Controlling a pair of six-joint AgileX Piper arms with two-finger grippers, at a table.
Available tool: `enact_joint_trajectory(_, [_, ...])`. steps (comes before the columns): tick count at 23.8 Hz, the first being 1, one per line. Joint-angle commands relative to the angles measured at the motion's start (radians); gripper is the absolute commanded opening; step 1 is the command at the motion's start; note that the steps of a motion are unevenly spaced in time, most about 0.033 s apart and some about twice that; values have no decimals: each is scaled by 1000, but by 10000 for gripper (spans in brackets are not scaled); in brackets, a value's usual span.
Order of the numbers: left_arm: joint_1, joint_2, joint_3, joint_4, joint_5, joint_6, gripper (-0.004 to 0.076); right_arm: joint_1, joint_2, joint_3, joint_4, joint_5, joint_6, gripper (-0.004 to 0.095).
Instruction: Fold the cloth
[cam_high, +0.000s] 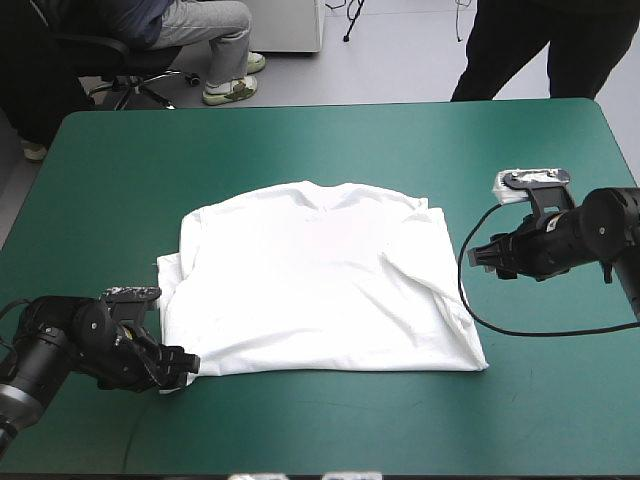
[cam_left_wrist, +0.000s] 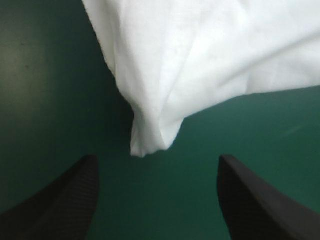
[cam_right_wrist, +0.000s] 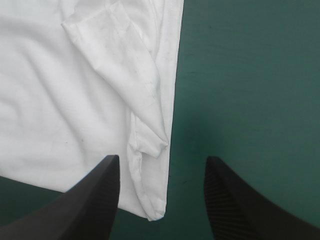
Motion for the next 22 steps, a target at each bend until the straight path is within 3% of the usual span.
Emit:
enact_joint_trajectory(1, [-3, -9, 10, -21, -81, -11, 491, -9, -28, -22, 30, -24, -4, 477])
enact_joint_trajectory(12, [-3, 202, 13, -15, -135, -11, 425, -9, -28, -21, 39, 15, -8, 460])
enact_joint_trajectory(16, [-3, 289, 13, -15, -160, -7, 365, -9, -30, -16, 49, 52, -21, 456])
enact_joint_trajectory(18, [-3, 290, 13, -15, -168, -5, 207, -7, -44, 4, 64, 52, -27, 455])
enact_joint_trajectory(19, [-3, 290, 13, -15, -172, -2, 41, -7, -66, 39, 67, 52, -22, 455])
enact_joint_trajectory(20, [-3, 290, 13, -15, -177, 16, -13, -7, -90, 75, 59, 52, -15, 456])
enact_joint_trajectory(22, [-3, 290, 13, -15, -183, 20, -15, -7, -128, 156, 59, 52, -15, 461])
